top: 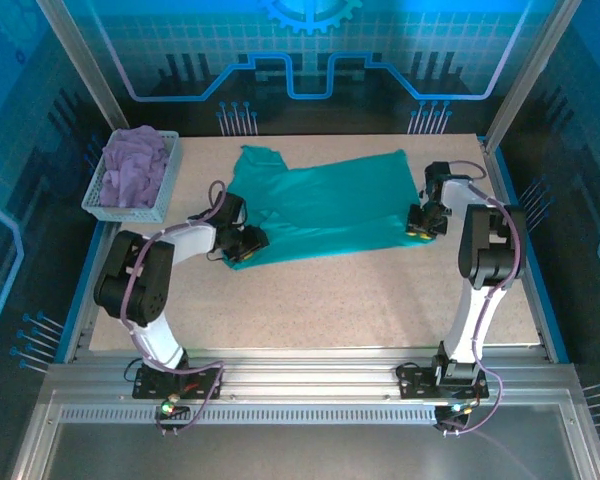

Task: Fold the inside-out t-shirt

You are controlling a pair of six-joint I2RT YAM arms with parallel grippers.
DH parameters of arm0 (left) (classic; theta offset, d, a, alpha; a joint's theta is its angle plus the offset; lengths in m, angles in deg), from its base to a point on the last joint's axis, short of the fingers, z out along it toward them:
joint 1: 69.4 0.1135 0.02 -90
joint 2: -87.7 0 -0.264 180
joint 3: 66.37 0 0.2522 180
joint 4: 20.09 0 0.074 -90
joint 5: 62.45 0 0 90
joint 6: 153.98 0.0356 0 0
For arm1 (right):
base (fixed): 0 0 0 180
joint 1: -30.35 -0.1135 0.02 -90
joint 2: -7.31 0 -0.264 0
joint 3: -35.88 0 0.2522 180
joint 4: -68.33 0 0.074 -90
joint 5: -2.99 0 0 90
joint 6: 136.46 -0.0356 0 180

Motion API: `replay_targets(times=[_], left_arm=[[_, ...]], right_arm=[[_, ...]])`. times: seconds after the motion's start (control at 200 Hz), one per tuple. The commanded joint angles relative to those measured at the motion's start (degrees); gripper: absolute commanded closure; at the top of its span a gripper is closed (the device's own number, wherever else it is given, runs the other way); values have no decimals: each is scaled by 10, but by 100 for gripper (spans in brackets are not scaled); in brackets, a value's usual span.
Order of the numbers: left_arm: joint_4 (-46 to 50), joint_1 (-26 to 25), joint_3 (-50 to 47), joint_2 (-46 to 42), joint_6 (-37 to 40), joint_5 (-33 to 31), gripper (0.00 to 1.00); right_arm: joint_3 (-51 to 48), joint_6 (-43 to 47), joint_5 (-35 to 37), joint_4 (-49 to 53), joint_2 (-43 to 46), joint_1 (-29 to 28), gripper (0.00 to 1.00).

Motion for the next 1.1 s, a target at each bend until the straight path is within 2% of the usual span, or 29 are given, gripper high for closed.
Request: replay_targets(times=[0.0, 0.125, 0.265, 0.35, 0.425, 0.565, 0.715, 0.935, 1.095], left_arm=[[18, 7, -38, -29, 23, 3, 52], [16, 7, -115, -79, 14, 19, 53], [-2, 7, -181, -153, -6, 50, 52], [0, 8, -186, -181, -3, 60, 51], [0, 15, -183, -185, -3, 60, 51], [-10, 41, -188, -181, -11, 69, 52], [-18, 50, -198, -183, -10, 70, 54], [-32, 57, -217, -176, -6, 72, 56], [-29, 60, -222, -184, 0, 70, 56]], right_arm=[[-52, 3, 23, 54, 14, 7, 71], [-144, -15, 28, 38, 89, 1, 72], [-218, -25, 47, 16, 227, -14, 72], [-230, 1, 18, -35, 307, -78, 66], [-216, 24, -38, -102, 323, -161, 58], [-129, 27, -121, -194, 227, -296, 55], [26, 30, -166, -194, 62, -381, 55], [237, 38, -173, -102, -129, -420, 56], [311, 48, -177, -47, -199, -421, 56]])
